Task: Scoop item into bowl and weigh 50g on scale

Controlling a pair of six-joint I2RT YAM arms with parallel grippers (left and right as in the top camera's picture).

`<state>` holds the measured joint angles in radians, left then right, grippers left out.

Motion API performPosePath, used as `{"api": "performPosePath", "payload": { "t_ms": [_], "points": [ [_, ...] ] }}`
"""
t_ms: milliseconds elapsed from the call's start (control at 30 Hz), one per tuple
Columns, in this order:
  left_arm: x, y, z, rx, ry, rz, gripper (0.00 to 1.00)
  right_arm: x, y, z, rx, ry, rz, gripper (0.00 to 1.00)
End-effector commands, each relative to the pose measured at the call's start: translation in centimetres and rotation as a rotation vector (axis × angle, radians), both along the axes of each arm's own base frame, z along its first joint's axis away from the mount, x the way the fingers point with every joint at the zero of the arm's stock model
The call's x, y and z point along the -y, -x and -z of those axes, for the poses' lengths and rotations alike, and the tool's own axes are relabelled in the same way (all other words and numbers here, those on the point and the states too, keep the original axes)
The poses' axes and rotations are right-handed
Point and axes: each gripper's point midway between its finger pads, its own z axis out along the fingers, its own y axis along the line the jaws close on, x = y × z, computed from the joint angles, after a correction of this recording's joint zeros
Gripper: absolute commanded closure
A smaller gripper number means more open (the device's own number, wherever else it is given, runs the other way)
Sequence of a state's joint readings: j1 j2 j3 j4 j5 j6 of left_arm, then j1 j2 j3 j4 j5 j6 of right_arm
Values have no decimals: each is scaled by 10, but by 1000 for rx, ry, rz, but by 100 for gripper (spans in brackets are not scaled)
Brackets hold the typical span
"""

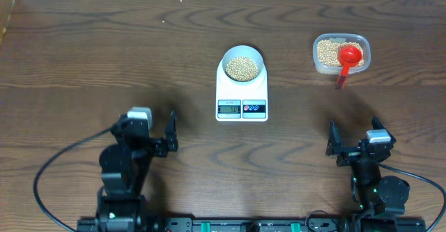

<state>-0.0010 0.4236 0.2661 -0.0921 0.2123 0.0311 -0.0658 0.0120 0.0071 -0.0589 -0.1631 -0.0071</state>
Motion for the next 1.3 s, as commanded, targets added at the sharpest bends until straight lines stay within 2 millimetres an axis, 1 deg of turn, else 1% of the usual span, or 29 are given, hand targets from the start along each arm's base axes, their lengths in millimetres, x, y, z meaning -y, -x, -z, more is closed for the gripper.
{"api": "performPosePath", "payload": {
  "t_ms": [0, 233, 367, 600, 767, 933, 1033, 1267],
  "points": [
    [2, 6, 12, 38, -14, 19, 2, -1, 0, 1, -2, -13, -3, 1],
    [-6, 10, 34, 96, -27, -23, 2, -1, 0, 1, -2, -13, -3, 1],
    [-9, 11, 44, 97, -33, -43, 2, -1, 0, 1, -2, -13, -3, 1],
    [-30, 11, 45, 95, -68, -161, 2, -1, 0, 1, -2, -13, -3, 1],
    [-33, 16, 51, 72, -74, -173, 2, -1, 0, 1, -2, -13, -3, 1],
    [-33, 16, 37, 133, -68, -175, 2, -1, 0, 1, -2, -13, -3, 1],
    [-32, 17, 24, 191, -64, -176, 2, -1, 0, 1, -2, -13, -3, 1],
    [-32, 17, 25, 186, -64, -176, 2, -1, 0, 1, -2, -13, -3, 1]
  ]
}}
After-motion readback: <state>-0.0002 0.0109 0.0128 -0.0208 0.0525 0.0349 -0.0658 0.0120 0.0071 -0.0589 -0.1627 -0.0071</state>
